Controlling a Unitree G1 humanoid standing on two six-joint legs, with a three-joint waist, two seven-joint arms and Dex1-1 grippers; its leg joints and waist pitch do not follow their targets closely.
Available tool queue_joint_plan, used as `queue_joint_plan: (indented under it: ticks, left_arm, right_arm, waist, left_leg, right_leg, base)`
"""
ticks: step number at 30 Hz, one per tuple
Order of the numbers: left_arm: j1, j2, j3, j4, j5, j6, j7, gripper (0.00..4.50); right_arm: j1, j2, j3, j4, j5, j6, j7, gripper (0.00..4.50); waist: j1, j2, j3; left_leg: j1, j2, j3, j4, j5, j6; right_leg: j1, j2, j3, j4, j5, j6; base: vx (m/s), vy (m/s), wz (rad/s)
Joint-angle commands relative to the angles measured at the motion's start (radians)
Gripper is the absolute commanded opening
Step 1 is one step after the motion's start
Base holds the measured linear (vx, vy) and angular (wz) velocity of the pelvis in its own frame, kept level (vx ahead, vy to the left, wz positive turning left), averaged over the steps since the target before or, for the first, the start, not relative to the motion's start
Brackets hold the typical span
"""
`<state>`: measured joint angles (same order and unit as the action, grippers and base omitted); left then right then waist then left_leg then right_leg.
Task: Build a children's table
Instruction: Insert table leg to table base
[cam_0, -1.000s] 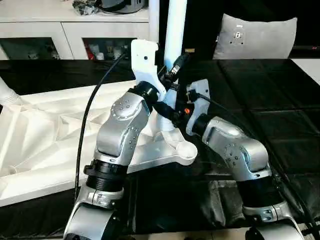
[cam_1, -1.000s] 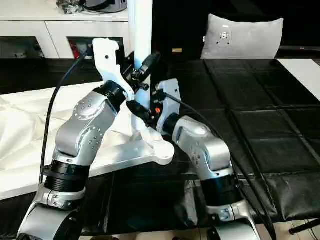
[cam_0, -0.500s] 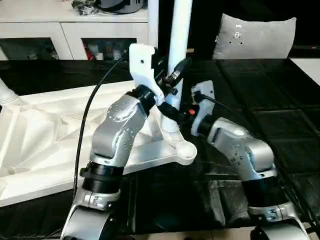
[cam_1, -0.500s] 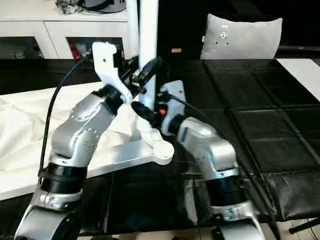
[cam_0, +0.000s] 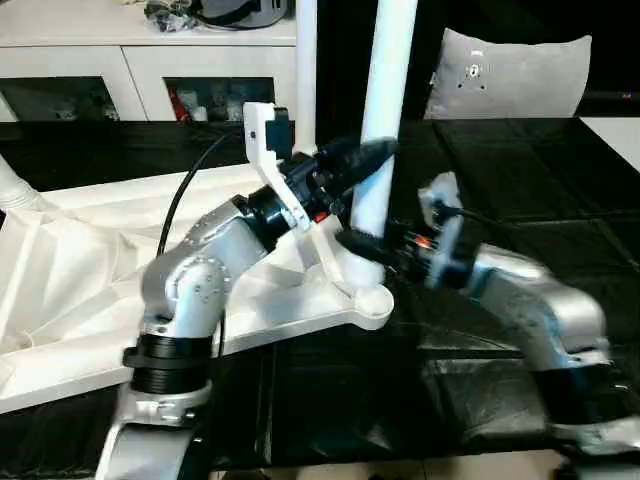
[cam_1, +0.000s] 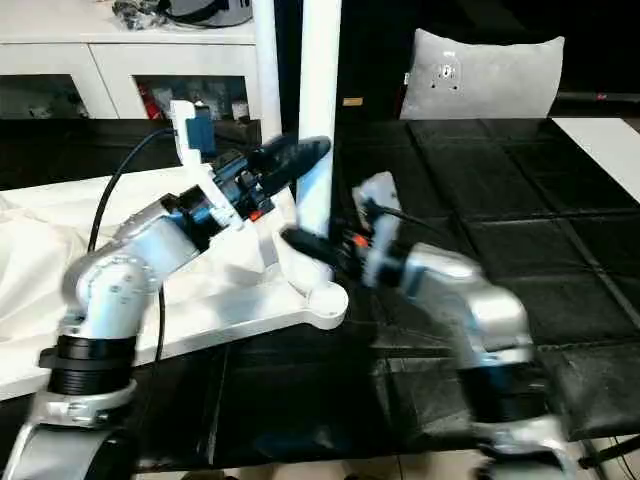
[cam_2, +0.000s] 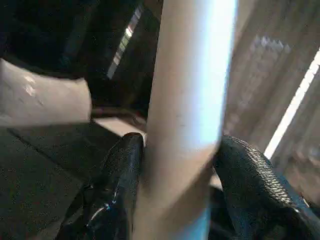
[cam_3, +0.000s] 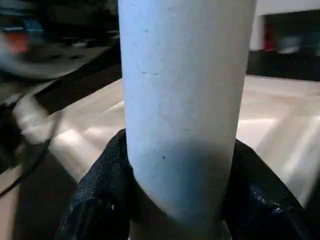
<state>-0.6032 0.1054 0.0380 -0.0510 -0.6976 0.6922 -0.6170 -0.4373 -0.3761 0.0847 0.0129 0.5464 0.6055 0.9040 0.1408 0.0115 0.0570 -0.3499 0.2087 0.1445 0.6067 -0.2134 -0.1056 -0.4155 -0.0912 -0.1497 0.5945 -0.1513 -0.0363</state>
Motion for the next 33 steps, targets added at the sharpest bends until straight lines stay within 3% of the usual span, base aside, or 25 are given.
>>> queue_joint_plan:
  ticks: [1,3,4,6,13,23,27,28,33]
  left_arm:
    - [-0.005,0.011,-0.019,-0.017,-0.015,0.021,-0.028,2.9]
    - [-0.004,0.01,-0.01,-0.019,-0.027,0.025,-0.024,2.9]
    - [-0.002,0.012,-0.007,-0.022,-0.036,0.03,-0.028,2.34]
    - [0.001,0.018,-0.006,-0.027,-0.045,0.031,-0.042,2.2]
    - [0.005,0.028,0.004,-0.041,-0.092,0.056,-0.093,2.2]
    - [0.005,0.04,-0.004,-0.041,-0.091,0.049,-0.104,2.2]
    - [-0.001,0.07,-0.047,-0.028,0.032,-0.105,-0.137,2.2]
    - [-0.003,0.076,-0.052,-0.026,0.05,-0.127,-0.139,2.2]
    - [-0.007,0.113,-0.09,-0.016,0.125,-0.204,-0.168,2.2]
  right_arm:
    - [0.002,-0.014,0.011,-0.033,0.018,0.008,0.06,1.94]
    - [0.004,-0.025,0.017,-0.034,0.018,0.007,0.079,1.94]
    - [0.006,-0.032,0.02,-0.035,0.018,0.008,0.09,1.94]
    - [0.007,-0.04,0.023,-0.034,0.019,0.006,0.104,1.94]
    - [0.008,-0.05,0.027,-0.03,0.018,0.0,0.132,1.94]
    - [0.006,-0.049,0.025,-0.021,0.005,-0.011,0.145,1.94]
    - [0.013,-0.049,0.023,-0.022,-0.002,-0.021,0.145,1.94]
    - [0.014,-0.049,0.022,-0.021,-0.004,-0.024,0.144,1.94]
    - [0.018,-0.047,0.021,-0.018,-0.009,-0.031,0.143,1.94]
  waist:
    - [-0.002,0.005,-0.08]
    - [-0.002,0.003,-0.081]
    - [-0.002,0.003,-0.081]
    - [-0.001,0.003,-0.081]
    - [-0.001,0.004,-0.082]
    - [-0.001,0.007,-0.082]
    - [-0.002,0.008,-0.082]
    - [-0.002,0.008,-0.082]
    - [-0.002,0.01,-0.084]
  left_leg:
    - [-0.011,0.012,0.011,-0.061,-0.084,0.053]
    - [-0.012,0.012,0.01,-0.061,-0.082,0.048]
    - [-0.012,0.012,0.011,-0.06,-0.083,0.048]
    - [-0.013,0.011,0.01,-0.06,-0.076,0.048]
    - [-0.013,0.011,0.01,-0.059,-0.072,0.049]
    - [-0.011,0.012,0.01,-0.06,-0.077,0.047]
    - [-0.011,0.011,0.008,-0.062,-0.081,0.049]
    - [-0.011,0.011,0.007,-0.062,-0.08,0.047]
    - [-0.011,0.013,0.007,-0.062,-0.079,0.041]
  right_leg:
    - [0.08,-0.049,0.056,-0.077,-0.302,-0.074]
    - [0.081,-0.05,0.054,-0.077,-0.308,-0.076]
    - [0.081,-0.049,0.054,-0.078,-0.311,-0.074]
    - [0.081,-0.05,0.054,-0.077,-0.309,-0.073]
    - [0.081,-0.049,0.053,-0.077,-0.307,-0.075]
    - [0.08,-0.048,0.053,-0.077,-0.304,-0.076]
    - [0.081,-0.047,0.052,-0.081,-0.317,-0.065]
    - [0.081,-0.048,0.053,-0.081,-0.319,-0.053]
    - [0.08,-0.049,0.054,-0.076,-0.303,-0.061]
  base:
    - [0.0,0.0,0.0]
    - [0.0,0.0,0.0]
    - [0.0,0.0,0.0]
    - [0.0,0.0,0.0]
    - [0.0,0.0,0.0]
    - [0.0,0.0,0.0]
    - [0.0,0.0,0.0]
    - [0.0,0.0,0.0]
    - [0.0,0.0,0.0]
